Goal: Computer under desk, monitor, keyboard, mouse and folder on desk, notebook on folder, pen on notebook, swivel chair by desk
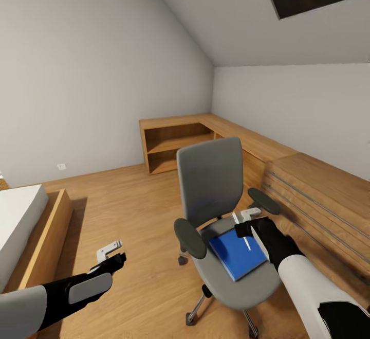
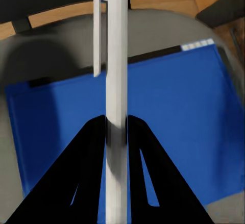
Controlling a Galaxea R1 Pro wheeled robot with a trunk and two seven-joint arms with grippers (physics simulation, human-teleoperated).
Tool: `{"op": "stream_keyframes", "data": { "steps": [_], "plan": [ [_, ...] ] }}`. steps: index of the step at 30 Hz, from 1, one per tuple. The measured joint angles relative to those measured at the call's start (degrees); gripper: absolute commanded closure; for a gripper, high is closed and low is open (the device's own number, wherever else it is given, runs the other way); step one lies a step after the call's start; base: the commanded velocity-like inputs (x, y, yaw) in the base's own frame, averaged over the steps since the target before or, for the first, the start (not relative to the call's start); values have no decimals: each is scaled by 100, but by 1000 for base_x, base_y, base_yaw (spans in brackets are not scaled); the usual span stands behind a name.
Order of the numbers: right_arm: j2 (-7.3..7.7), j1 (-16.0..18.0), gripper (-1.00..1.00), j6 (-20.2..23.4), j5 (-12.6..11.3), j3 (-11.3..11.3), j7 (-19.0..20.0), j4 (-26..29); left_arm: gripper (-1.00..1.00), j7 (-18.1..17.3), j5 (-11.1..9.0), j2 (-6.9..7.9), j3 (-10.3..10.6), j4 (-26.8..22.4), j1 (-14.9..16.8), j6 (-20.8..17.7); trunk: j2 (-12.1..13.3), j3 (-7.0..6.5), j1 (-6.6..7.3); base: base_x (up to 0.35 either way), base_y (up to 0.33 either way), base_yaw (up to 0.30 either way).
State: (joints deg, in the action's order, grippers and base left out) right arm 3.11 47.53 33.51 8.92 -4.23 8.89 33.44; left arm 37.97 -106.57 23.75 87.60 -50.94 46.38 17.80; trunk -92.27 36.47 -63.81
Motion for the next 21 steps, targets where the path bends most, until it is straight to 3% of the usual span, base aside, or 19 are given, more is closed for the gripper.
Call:
{"op": "stream_keyframes", "data": {
  "steps": [6,17,20,21],
  "plan": [
    [-5,-28,100,34,-4,362,-221,422,-100,-2,-12,-125,-1,219,0,-11,241,-108,133,-258,0,0],
    [-10,-69,100,57,-100,539,-294,783,-100,-3,-14,-181,-2,350,0,-47,682,-305,377,-43,0,0],
    [-7,-116,100,64,-222,600,-302,937,-100,-3,-12,-283,-4,557,0,-218,802,-359,443,-5,0,0],
    [-5,-188,100,83,-293,656,-304,1089,-100,-2,-14,-378,-7,788,-1,-433,842,-377,464,-3,0,0]
  ]
}}
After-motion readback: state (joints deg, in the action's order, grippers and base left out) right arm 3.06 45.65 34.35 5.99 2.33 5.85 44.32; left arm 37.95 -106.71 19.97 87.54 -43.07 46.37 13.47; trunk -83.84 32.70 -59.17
